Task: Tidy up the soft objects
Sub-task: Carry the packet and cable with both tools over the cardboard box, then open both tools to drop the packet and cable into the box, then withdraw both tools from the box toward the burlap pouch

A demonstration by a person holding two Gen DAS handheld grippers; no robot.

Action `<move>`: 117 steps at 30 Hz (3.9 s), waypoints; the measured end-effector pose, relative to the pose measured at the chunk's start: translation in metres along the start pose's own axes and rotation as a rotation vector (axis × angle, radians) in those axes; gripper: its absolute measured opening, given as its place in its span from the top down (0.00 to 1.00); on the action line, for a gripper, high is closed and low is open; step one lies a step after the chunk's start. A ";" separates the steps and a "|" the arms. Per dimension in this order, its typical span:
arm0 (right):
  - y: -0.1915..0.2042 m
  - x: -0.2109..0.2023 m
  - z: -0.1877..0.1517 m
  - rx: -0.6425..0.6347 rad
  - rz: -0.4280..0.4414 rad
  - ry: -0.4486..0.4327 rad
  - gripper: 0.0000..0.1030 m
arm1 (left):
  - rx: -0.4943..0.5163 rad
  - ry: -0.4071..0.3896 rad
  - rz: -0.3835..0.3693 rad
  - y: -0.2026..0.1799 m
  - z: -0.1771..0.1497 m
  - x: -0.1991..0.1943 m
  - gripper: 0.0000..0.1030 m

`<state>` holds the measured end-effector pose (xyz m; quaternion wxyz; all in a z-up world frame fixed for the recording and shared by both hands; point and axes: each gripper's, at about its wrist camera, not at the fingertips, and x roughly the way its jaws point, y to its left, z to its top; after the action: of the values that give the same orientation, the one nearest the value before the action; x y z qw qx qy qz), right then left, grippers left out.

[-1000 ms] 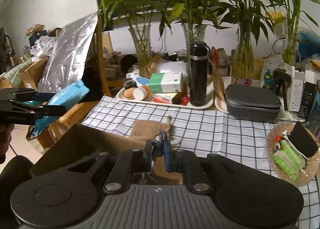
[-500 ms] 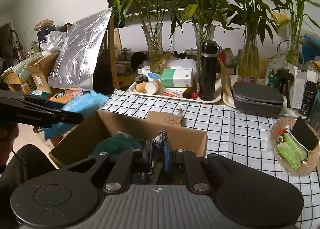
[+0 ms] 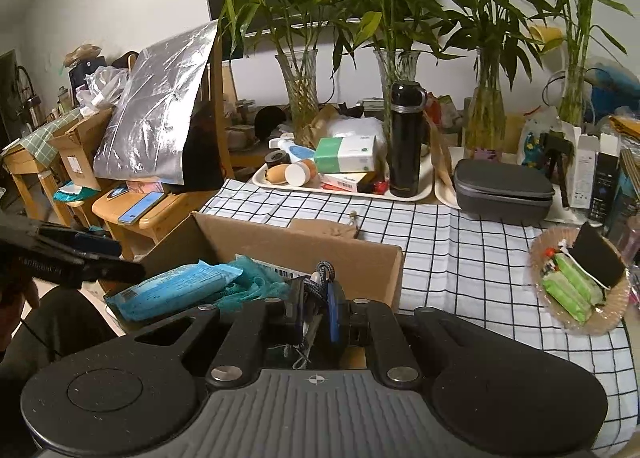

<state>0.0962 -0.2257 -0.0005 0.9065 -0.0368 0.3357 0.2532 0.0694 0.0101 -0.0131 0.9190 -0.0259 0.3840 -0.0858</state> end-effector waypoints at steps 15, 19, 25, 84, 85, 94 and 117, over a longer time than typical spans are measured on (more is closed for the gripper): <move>0.008 0.002 0.009 -0.025 -0.008 0.000 0.86 | 0.053 -0.020 -0.039 -0.001 -0.013 -0.013 0.23; 0.011 0.012 0.009 -0.044 0.004 0.045 0.81 | 0.072 -0.014 -0.044 -0.003 -0.016 -0.015 0.23; 0.020 0.021 -0.002 -0.111 -0.045 0.061 0.00 | 0.086 -0.001 -0.039 -0.002 -0.022 -0.017 0.23; 0.001 0.035 0.003 0.020 -0.036 0.110 0.00 | 0.059 0.049 -0.026 0.018 0.000 0.012 0.24; 0.000 0.036 0.003 0.019 -0.034 0.110 0.00 | 0.063 0.050 -0.027 0.018 0.001 0.013 0.23; -0.005 0.048 0.010 -0.004 -0.027 0.147 0.00 | 0.093 0.054 -0.062 0.025 0.011 0.021 0.23; -0.050 0.096 0.049 -0.015 -0.006 0.235 0.00 | 0.147 0.104 -0.080 0.051 0.058 0.063 0.23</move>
<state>0.2121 -0.2159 -0.0281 0.8614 -0.0741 0.4376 0.2469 0.1610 0.0484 -0.0220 0.8931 0.0308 0.4224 -0.1516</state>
